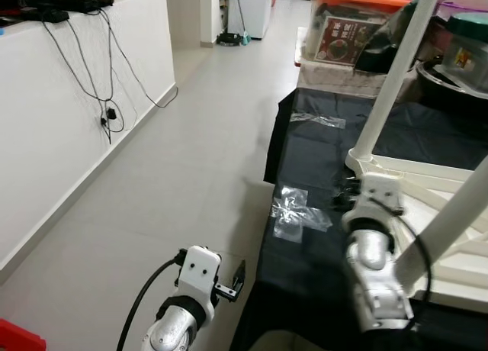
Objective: Building children table
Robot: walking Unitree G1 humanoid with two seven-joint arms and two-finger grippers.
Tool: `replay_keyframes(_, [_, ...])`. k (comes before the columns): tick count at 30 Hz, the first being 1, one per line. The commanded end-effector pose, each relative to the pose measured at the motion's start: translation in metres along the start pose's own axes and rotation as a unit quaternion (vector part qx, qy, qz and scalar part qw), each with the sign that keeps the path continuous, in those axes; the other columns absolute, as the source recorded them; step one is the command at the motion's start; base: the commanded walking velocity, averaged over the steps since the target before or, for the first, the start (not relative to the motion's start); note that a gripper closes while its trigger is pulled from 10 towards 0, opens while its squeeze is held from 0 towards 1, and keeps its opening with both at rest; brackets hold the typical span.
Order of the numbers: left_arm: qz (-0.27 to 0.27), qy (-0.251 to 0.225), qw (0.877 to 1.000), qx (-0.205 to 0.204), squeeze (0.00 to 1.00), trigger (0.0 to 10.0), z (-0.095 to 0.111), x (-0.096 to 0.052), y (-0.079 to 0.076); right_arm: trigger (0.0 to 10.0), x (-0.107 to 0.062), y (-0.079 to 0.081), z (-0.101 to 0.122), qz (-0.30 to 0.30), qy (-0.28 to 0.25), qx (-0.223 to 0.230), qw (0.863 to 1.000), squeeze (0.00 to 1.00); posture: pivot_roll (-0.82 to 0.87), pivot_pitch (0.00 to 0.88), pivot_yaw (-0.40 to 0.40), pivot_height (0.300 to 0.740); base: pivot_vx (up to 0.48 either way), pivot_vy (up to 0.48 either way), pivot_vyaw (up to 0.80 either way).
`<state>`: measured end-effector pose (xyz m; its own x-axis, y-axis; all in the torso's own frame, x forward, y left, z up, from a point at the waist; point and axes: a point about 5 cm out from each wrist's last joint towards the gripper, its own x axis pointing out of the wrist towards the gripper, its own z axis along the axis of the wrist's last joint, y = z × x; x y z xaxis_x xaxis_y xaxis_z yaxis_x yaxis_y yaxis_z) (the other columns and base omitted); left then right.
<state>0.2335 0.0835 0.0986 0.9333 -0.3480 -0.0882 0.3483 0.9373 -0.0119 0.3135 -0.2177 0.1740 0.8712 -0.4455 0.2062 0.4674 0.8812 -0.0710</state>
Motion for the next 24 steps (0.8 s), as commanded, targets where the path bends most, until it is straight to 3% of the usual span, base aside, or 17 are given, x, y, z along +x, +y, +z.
replay_keyframes(1, [-0.002, 0.006, 1.0, -0.005, 0.0, 10.0, -0.001, -0.001, 0.0, 10.0, 0.002, -0.01, -0.001, -0.024, 0.0, -0.002, 1.0, 0.0, 0.08, 0.101, -0.074, 0.74, 0.0, 0.0, 0.0])
replay_keyframes(3, [-0.002, 0.007, 1.0, -0.005, 0.0, 10.0, -0.001, -0.001, 0.0, 10.0, 0.004, -0.017, -0.001, -0.039, -0.002, -0.01, 0.999, 0.0, 0.08, 0.101, -0.074, 0.74, 0.0, 0.0, 0.0])
replay_keyframes(4, [-0.003, 0.008, 1.0, -0.005, 0.0, 10.0, -0.002, -0.001, 0.0, 10.0, 0.005, -0.036, 0.0, -0.074, -0.004, -0.031, 0.997, 0.0, 0.07, 0.105, -0.07, 0.74, 0.0, 0.0, 0.0])
replay_keyframes(5, [-0.003, 0.008, 1.0, -0.005, 0.0, 10.0, -0.002, -0.001, 0.0, 10.0, 0.005, -0.036, 0.0, -0.074, -0.004, -0.031, 0.997, 0.0, 0.07, 0.105, -0.07, 0.74, 0.0, 0.0, 0.0])
replay_keyframes(7, [-0.004, 0.009, 1.0, -0.006, 0.0, 10.0, -0.002, -0.001, 0.0, 10.0, 0.006, -0.065, -0.003, -0.127, 0.002, -0.065, 0.99, 0.0, 0.07, 0.108, -0.067, 0.74, 0.0, 0.0, 0.0])
replay_keyframes(8, [-0.004, 0.009, 1.0, -0.006, 0.0, 10.0, -0.002, -0.001, 0.0, 10.0, 0.006, -0.065, -0.003, -0.127, 0.002, -0.065, 0.99, 0.0, 0.07, 0.108, -0.067, 0.74, 0.0, 0.0, 0.0])
replay_keyframes(9, [-0.004, 0.01, 1.0, -0.007, 0.0, 10.0, -0.002, -0.001, 0.0, 10.0, 0.005, -0.081, -0.006, -0.152, 0.01, -0.08, 0.985, 0.0, 0.07, 0.11, -0.068, 0.74, 0.0, 0.0, 0.0])
replay_keyframes(10, [-0.004, 0.01, 1.0, -0.007, 0.0, 10.0, -0.002, -0.001, 0.0, 10.0, 0.005, -0.081, -0.006, -0.152, 0.01, -0.08, 0.985, 0.0, 0.07, 0.11, -0.068, 0.74, 0.0, 0.0, 0.0])
replay_keyframes(13, [-0.005, 0.011, 1.0, -0.007, 0.0, 10.0, -0.002, -0.001, 0.0, 10.0, 0.003, -0.115, -0.02, -0.21, 0.044, -0.125, 0.969, 0.0, 0.07, 0.11, -0.069, 0.74, 0.0, 0.0, 0.0])
replay_keyframes(15, [-0.005, 0.011, 1.0, -0.007, 0.0, 10.0, -0.002, -0.001, 0.0, 10.0, 0.003, -0.121, -0.023, -0.223, 0.056, -0.132, 0.964, 0.0, 0.07, 0.11, -0.069, 0.74, 0.0, 0.0, 0.0])
replay_keyframes(18, [-0.005, 0.012, 1.0, -0.007, 0.0, 10.0, -0.002, -0.001, 0.001, 10.0, 0.002, -0.125, -0.027, -0.233, 0.07, -0.135, 0.96, 0.0, 0.07, 0.113, -0.067, 0.74, 0.0, 0.0, 0.0])
replay_keyframes(20, [-0.005, 0.012, 1.0, -0.007, 0.0, 10.0, -0.002, -0.001, 0.001, 10.0, 0.004, -0.119, -0.029, -0.217, 0.076, -0.11, 0.967, 0.0, 0.07, 0.114, -0.064, 0.74, 0.0, 0.0, 0.0])
replay_keyframes(22, [-0.005, 0.012, 1.0, -0.007, 0.0, 10.0, -0.002, -0.001, 0.001, 10.0, 0.015, -0.079, -0.023, -0.114, 0.065, -0.032, 0.991, 0.0, 0.07, 0.118, -0.067, 0.74, 0.0, 0.0, 0.0])
replay_keyframes(23, [-0.005, 0.012, 1.0, -0.008, 0.0, 10.0, -0.002, -0.001, 0.0, 10.0, 0.021, -0.058, -0.017, -0.064, 0.057, -0.008, 0.996, 0.0, 0.07, 0.123, -0.071, 0.74, 0.0, 0.0, 0.0])
replay_keyframes(24, [-0.005, 0.012, 1.0, -0.008, 0.0, 10.0, -0.002, -0.001, 0.0, 10.0, 0.021, -0.058, -0.017, -0.064, 0.057, -0.008, 0.996, 0.0, 0.07, 0.123, -0.071, 0.74, 0.0, 0.0, 0.0])
